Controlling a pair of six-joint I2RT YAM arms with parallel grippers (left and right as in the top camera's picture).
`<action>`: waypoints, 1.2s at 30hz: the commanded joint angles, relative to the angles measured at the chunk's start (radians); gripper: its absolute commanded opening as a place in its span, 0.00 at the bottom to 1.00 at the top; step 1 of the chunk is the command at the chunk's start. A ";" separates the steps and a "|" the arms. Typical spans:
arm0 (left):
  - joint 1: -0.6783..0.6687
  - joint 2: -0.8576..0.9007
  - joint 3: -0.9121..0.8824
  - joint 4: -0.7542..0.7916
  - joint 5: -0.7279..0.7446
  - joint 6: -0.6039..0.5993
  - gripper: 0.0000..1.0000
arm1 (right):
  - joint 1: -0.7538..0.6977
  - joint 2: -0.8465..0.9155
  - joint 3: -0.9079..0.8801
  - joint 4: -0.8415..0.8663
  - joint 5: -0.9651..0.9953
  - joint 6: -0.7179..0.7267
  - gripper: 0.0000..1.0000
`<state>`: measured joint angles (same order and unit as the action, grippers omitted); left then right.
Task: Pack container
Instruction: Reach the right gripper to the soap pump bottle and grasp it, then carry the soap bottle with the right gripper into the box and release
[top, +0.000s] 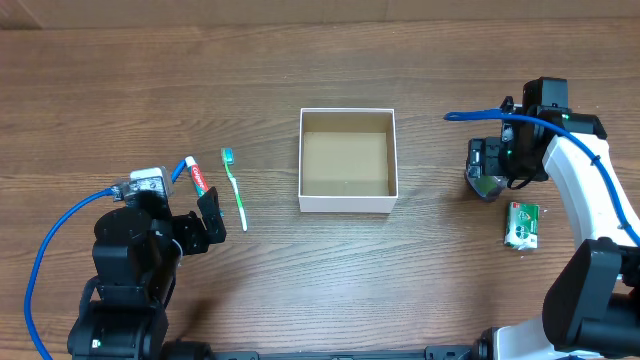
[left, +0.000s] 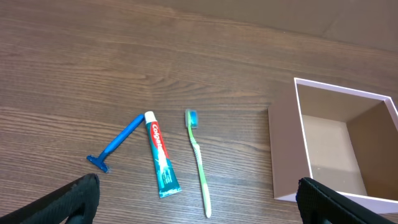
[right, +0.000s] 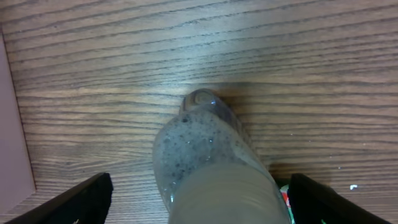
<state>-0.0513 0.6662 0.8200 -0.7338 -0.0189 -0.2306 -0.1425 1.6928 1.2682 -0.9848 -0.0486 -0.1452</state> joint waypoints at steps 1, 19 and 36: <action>0.006 0.002 0.024 0.005 0.008 -0.001 1.00 | -0.003 0.025 -0.006 -0.003 0.002 -0.005 0.79; 0.006 0.002 0.024 0.005 0.008 -0.001 1.00 | -0.003 0.025 -0.006 0.000 0.002 -0.001 0.40; 0.006 0.002 0.024 0.005 -0.017 0.006 1.00 | 0.011 -0.094 0.193 -0.148 -0.024 0.110 0.04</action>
<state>-0.0513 0.6662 0.8200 -0.7334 -0.0277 -0.2302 -0.1432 1.6936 1.3354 -1.1110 -0.0509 -0.0845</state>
